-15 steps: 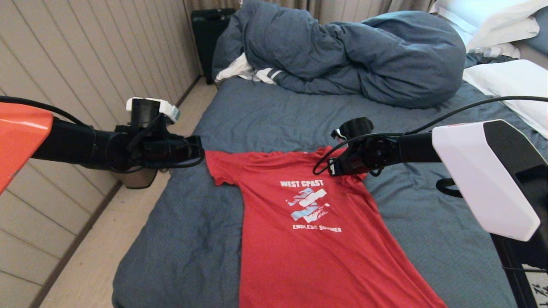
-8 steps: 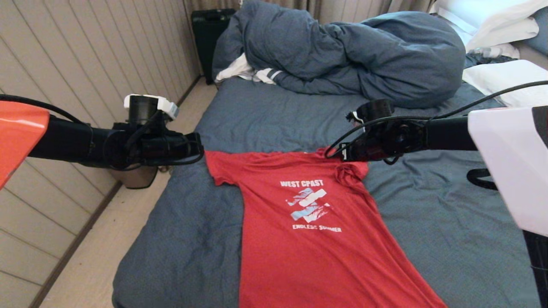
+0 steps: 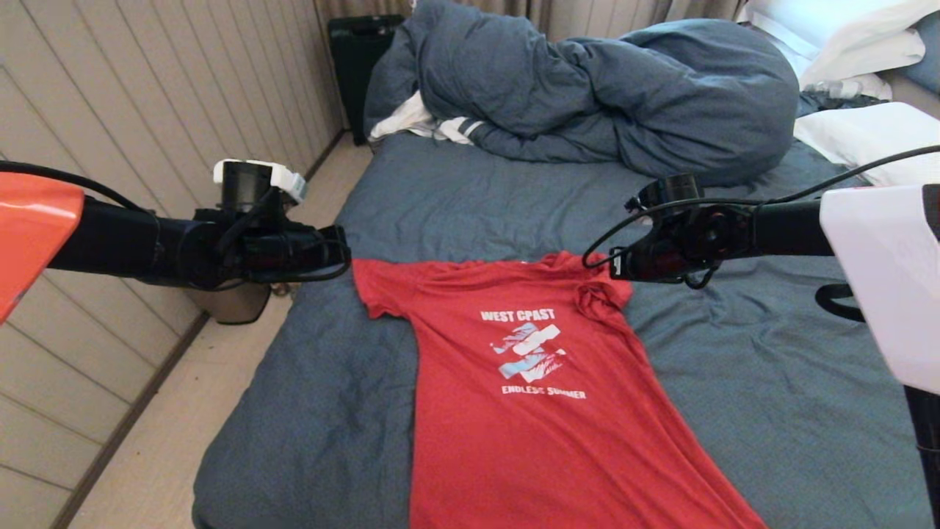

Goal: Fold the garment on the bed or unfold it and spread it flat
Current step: Fold the red T-shirt

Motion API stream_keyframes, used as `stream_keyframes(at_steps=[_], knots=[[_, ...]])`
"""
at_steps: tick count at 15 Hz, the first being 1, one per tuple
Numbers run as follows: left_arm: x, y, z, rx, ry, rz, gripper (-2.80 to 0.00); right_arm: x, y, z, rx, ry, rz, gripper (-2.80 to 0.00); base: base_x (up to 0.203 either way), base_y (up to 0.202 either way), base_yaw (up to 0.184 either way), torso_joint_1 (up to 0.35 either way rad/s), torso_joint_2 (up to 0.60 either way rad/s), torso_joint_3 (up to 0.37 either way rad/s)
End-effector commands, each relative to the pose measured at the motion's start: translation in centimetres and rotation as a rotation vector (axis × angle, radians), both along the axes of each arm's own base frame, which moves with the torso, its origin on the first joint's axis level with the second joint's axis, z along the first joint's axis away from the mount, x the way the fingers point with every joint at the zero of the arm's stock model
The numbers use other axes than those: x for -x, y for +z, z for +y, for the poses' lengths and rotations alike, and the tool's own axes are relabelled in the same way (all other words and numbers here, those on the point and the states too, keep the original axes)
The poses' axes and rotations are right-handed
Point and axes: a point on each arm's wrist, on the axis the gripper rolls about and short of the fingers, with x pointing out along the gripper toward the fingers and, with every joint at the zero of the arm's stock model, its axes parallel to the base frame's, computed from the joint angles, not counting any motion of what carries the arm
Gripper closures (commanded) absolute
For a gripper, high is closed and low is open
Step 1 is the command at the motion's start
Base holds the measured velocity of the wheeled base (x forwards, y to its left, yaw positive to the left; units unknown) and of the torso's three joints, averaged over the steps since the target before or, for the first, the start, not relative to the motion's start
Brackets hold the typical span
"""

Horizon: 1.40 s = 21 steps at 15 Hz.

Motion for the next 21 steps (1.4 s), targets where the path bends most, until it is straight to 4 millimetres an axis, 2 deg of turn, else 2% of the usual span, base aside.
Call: stream_keyframes(at_steps=[1,5,6,16,20,21], knots=[[0.0,0.0,0.0,0.002,0.001,-0.001,0.0,-0.5,-1.1,-0.4,-0.009,-0.022,0.043,0.0,0.0,0.0,0.0,0.0,0.0,0.0],[-0.2,-0.2,0.0,0.001,0.001,0.004,0.0,-1.0,-1.9,-0.5,-0.042,-0.061,0.077,0.0,0.0,0.0,0.0,0.0,0.0,0.0],[-0.2,-0.2,0.0,0.0,0.0,0.003,0.0,-1.0,-2.0,-0.6,-0.04,-0.062,0.082,-2.8,0.0,0.0,0.0,0.0,0.0,0.0],[0.3,-0.6,0.1,-0.075,-0.019,-0.006,0.0,-1.5,-3.0,-0.4,-0.035,-0.055,0.093,-2.8,0.0,0.0,0.0,0.0,0.0,0.0],[0.3,-0.7,0.1,-0.078,-0.021,-0.005,0.0,-1.8,-4.0,-0.2,-0.034,-0.052,0.111,-2.8,0.0,0.0,0.0,0.0,0.0,0.0],[0.3,-0.7,0.1,-0.079,-0.023,-0.005,0.0,-1.8,-4.2,-0.1,-0.037,-0.05,0.111,0.0,0.0,0.0,0.0,0.0,0.0,0.0]])
